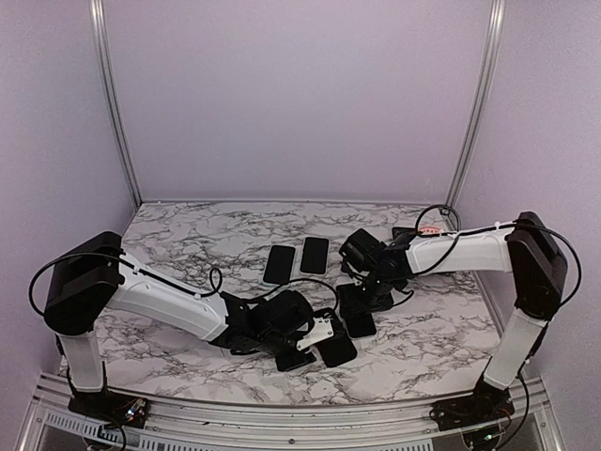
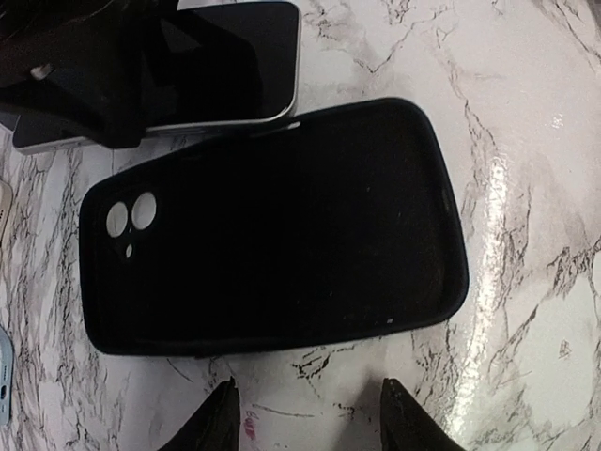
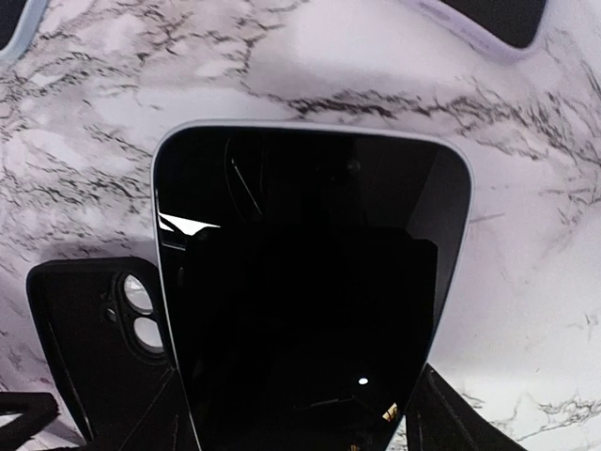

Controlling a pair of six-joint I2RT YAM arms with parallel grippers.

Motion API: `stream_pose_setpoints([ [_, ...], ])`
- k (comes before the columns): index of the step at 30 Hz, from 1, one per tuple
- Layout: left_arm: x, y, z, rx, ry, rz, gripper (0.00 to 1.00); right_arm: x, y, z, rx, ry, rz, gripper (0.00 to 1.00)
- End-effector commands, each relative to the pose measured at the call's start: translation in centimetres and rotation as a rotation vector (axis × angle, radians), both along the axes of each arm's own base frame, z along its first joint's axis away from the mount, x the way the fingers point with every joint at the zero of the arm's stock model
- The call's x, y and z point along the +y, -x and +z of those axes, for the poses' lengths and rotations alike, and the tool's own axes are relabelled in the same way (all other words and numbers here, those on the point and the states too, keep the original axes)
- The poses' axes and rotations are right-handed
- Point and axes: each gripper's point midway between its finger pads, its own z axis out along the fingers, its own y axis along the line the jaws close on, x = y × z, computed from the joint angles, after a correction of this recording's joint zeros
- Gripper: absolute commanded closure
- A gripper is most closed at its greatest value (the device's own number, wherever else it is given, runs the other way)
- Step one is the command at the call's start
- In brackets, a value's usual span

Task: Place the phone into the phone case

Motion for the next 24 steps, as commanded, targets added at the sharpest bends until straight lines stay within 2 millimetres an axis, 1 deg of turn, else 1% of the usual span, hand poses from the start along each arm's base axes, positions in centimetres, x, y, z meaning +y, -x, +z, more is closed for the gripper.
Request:
stream_pose_setpoints([
  [1, -0.2, 0.6, -1.7, 0.033, 0.004, -0.010, 0.52, 2.4, -2.1, 2.9, -0.081, -0.062, 0.038, 0.68],
  [3, -0.5, 0.2, -1.8, 0.038, 0.021, 0.012, 0.55, 1.7, -2.7, 4.1, -0.125, -0.027, 0.033, 0.68],
  [5, -0.7, -0.3, -0.9, 0.048, 0.083, 0.040, 0.55, 1.0, -3.3, 5.8, -0.183, 0.002, 0.036, 0.68],
  [6, -0.6, -0.6, -0.1, 0.055, 0.126, 0.062, 0.55, 0.8, -3.4, 6.7, -0.213, 0.005, 0.040, 0.69],
  [7, -0.4, -1.3, 1.1, 0.069, 0.181, 0.104, 0.55, 0.8, -3.4, 7.5, -0.238, -0.005, 0.049, 0.70],
  [9, 0.8, -3.3, 3.7, 0.075, 0.294, 0.205, 0.53, 1.3, -3.1, 8.7, -0.282, -0.040, 0.069, 0.71],
  [10, 2.1, -4.6, 5.1, 0.067, 0.346, 0.289, 0.52, 2.1, -2.6, 9.1, -0.304, -0.063, 0.086, 0.72],
  [11, 3.6, -6.3, 6.2, 0.039, 0.379, 0.381, 0.51, 2.7, -2.0, 9.2, -0.316, -0.077, 0.097, 0.74],
  [13, 7.3, -9.4, 7.5, -0.034, 0.410, 0.581, 0.44, 4.1, -0.3, 9.2, -0.335, -0.088, 0.137, 0.77],
  [14, 9.3, -10.6, 7.9, -0.071, 0.419, 0.673, 0.40, 4.8, 0.6, 9.2, -0.349, -0.086, 0.158, 0.77],
  [15, 11.1, -11.5, 8.4, -0.102, 0.430, 0.752, 0.36, 5.4, 1.4, 9.1, -0.358, -0.084, 0.179, 0.78],
  [17, 14.3, -12.5, 9.1, -0.158, 0.444, 0.882, 0.25, 6.0, 2.6, 9.0, -0.372, -0.087, 0.198, 0.78],
  [19, 16.4, -12.9, 9.8, -0.196, 0.464, 0.959, 0.15, 6.3, 3.7, 8.4, -0.360, -0.109, 0.217, 0.78],
  [22, 17.9, -13.0, 11.2, -0.233, 0.502, 1.019, 0.04, 5.9, 4.6, 6.9, -0.325, -0.114, 0.217, 0.78],
  [23, 18.3, -13.1, 11.7, -0.245, 0.514, 1.039, 0.01, 5.9, 4.9, 6.5, -0.315, -0.114, 0.218, 0.78],
  [24, 18.6, -13.2, 12.1, -0.257, 0.526, 1.060, 0.01, 6.0, 5.3, 6.2, -0.307, -0.123, 0.220, 0.78],
])
